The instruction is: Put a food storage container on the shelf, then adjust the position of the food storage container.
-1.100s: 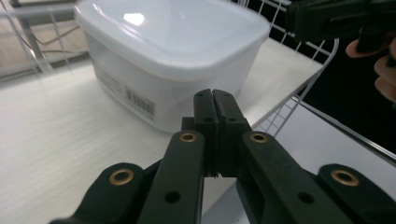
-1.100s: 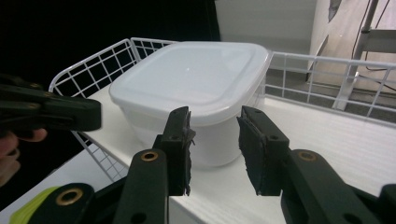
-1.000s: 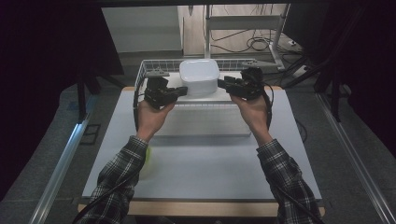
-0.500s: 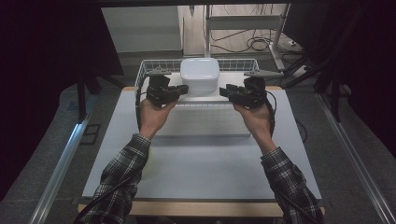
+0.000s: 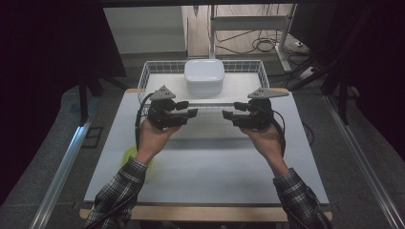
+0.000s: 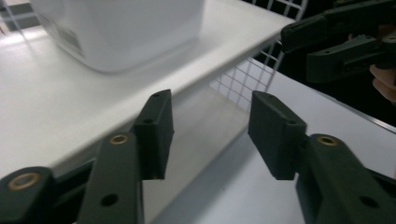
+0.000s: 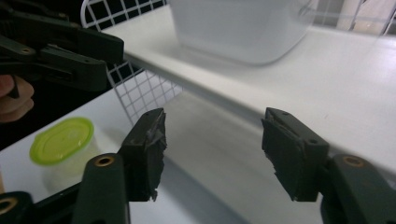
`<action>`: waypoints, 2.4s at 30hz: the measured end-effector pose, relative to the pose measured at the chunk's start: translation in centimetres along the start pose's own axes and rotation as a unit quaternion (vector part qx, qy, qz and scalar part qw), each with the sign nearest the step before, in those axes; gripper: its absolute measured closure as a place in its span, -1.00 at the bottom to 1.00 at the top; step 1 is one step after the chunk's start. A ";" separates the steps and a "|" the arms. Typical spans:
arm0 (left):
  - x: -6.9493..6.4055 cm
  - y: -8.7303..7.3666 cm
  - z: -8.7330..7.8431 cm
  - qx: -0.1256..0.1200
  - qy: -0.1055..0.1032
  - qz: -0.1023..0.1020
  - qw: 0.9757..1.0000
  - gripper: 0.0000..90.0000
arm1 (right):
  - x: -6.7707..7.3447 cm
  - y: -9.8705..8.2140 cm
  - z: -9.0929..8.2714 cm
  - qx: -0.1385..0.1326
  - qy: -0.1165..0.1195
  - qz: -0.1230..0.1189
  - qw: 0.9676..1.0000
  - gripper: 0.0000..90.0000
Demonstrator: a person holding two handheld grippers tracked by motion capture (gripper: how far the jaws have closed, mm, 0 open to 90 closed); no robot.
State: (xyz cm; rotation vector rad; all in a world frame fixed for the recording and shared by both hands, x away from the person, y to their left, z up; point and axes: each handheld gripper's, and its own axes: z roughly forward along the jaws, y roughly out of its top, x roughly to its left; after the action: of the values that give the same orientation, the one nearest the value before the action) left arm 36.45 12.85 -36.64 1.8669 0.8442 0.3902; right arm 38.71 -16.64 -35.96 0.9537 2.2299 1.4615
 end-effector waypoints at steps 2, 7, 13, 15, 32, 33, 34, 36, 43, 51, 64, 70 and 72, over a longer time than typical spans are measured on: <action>-0.5 -0.7 -0.2 0.003 0.001 0.009 1.000 -0.05 | 0.3 -0.7 -0.2 0.004 0.002 -0.002 1.000 -0.22; -1.3 -2.5 -0.5 0.008 -0.002 0.016 1.000 -0.25 | 0.9 -2.4 -0.5 0.010 0.006 -0.004 1.000 -0.35; -1.8 -5.1 -0.8 0.009 -0.011 0.006 1.000 -0.47 | 1.4 -4.4 -0.7 0.010 0.010 -0.014 1.000 -0.60; -2.2 -6.1 -0.6 0.007 -0.016 0.001 1.000 -0.56 | 1.6 -4.9 -0.7 0.014 0.013 -0.022 1.000 -0.72; -4.1 -13.5 -0.7 0.020 -0.030 0.001 0.999 -0.95 | 2.9 -10.6 -0.6 0.064 0.028 -0.036 0.997 -0.97; -4.2 -13.9 -0.8 0.022 -0.029 0.001 0.999 -0.95 | 3.1 -10.9 -0.6 0.064 0.033 -0.034 0.997 -0.97; -4.3 -14.3 -0.8 0.025 -0.030 0.002 0.999 -0.93 | 3.2 -11.3 -0.6 0.064 0.036 -0.034 0.997 -0.97; -4.4 -15.0 -1.0 0.028 -0.029 0.004 0.999 -0.90 | 3.5 -12.2 -0.7 0.064 0.036 -0.036 0.997 -0.97; -5.4 -17.0 -0.7 0.064 -0.012 0.030 0.997 -0.88 | 3.9 -14.3 -1.3 0.076 0.026 -0.038 0.996 -0.95; -5.7 -16.9 -0.2 0.086 -0.014 0.031 0.996 -0.87 | 3.9 -15.3 -1.4 0.092 0.023 -0.040 0.995 -0.94; -1.2 -15.9 -4.4 0.042 0.045 -0.017 0.998 0.39 | 3.9 -15.6 -1.0 0.103 0.023 -0.037 0.994 -0.92; 1.3 -16.6 -7.0 0.034 0.096 -0.041 0.994 1.00 | 3.9 -15.7 -0.8 0.111 0.018 -0.037 0.993 -0.91; 1.9 -16.9 -7.7 0.033 0.112 -0.049 0.992 1.00 | 3.9 -15.7 -0.8 0.113 0.017 -0.038 0.993 -0.90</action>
State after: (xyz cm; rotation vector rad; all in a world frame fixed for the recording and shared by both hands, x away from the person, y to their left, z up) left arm 26.77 23.55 -48.49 1.8562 1.1072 0.5232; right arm 29.72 -18.57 -49.33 0.9035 2.4662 1.2209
